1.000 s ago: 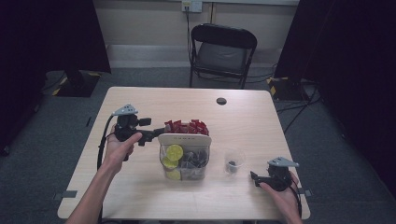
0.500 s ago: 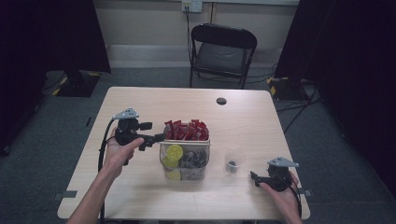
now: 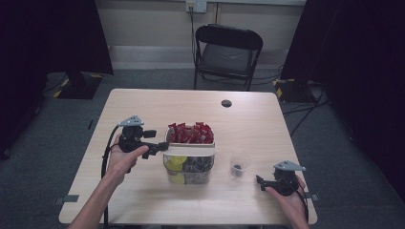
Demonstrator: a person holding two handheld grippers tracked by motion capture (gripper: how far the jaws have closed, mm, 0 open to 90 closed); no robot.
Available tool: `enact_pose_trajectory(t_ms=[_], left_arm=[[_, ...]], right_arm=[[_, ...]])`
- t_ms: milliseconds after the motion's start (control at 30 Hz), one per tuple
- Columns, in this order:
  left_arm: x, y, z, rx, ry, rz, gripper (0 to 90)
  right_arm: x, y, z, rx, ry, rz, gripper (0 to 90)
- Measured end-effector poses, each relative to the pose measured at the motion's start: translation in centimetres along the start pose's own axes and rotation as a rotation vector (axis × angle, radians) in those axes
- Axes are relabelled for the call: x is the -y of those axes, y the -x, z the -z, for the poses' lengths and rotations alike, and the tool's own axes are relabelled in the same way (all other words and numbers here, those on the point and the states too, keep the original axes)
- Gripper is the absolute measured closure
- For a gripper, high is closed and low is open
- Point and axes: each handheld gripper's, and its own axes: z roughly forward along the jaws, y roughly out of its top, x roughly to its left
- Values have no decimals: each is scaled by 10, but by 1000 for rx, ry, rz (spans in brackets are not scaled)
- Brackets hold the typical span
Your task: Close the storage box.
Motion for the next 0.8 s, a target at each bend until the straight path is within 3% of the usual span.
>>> enact_pose_trajectory(t_ms=[433, 633, 800], left_arm=[[12, 5, -19, -6, -67, -41, 158], [11, 8, -17, -8, -69, -62, 157], [11, 7, -12, -20, -56, -43, 157]], right_arm=[[0, 0, 0, 0, 0, 0, 118], [0, 0, 0, 0, 0, 0, 118], [0, 0, 0, 0, 0, 0, 118]])
